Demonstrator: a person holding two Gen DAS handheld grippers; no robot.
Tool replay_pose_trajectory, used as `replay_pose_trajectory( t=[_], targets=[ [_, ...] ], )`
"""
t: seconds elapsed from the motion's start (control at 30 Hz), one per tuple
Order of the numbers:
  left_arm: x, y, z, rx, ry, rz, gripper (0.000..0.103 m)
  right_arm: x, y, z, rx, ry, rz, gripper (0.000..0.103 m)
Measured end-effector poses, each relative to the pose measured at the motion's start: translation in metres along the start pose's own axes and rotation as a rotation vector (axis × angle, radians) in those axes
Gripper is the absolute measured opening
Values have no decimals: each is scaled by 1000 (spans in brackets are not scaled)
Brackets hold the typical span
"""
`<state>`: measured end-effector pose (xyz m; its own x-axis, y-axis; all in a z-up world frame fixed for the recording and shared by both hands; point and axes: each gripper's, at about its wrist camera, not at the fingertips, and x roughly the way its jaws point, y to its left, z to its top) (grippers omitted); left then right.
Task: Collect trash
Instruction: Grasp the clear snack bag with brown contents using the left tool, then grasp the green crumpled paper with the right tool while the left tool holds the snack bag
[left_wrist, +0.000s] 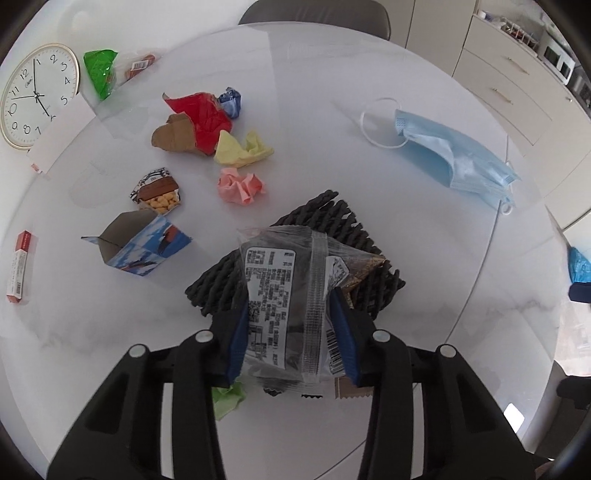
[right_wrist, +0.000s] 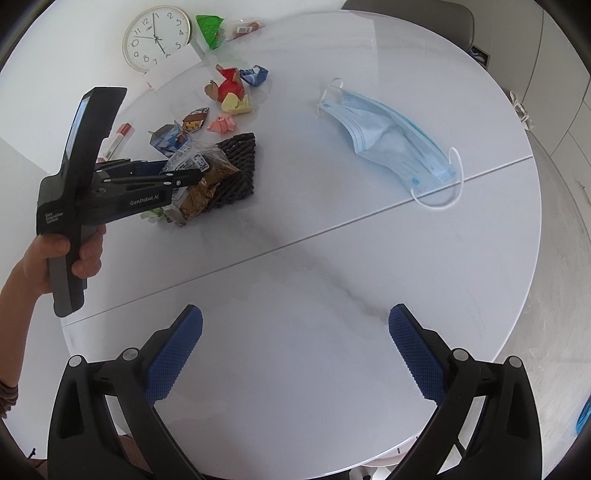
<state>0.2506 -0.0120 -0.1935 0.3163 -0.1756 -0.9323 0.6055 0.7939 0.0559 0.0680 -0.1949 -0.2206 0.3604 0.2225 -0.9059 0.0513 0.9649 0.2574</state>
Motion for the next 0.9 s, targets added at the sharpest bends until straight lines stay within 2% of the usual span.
replay_pose_trajectory(
  t=[0.17,0.27,0.33,0.47,0.6,0.73,0.8,0.9],
  targets=[
    [-27,10,0,-65,-56,-32,38,-1,7,10,-25,-10,10,100],
    [-55,23,-5,-119,-105,-27,38,1,17,21,-42,-23,36,100],
    [-76,35,-13,-162,-135,8,38,6,30,31,-69,-30,55,100],
    [-100,66,-37,-271,-136,94,38,22,65,53,-154,-42,102,99],
    [-110,95,-74,-396,-111,151,38,51,111,74,-250,-31,174,86],
    [-113,115,-107,-498,-93,162,38,85,155,90,-336,10,235,70],
    [-113,125,-123,-553,-88,159,38,101,171,92,-371,28,248,66],
    [-112,137,-142,-612,-76,159,38,127,191,96,-419,69,222,60]
  ],
)
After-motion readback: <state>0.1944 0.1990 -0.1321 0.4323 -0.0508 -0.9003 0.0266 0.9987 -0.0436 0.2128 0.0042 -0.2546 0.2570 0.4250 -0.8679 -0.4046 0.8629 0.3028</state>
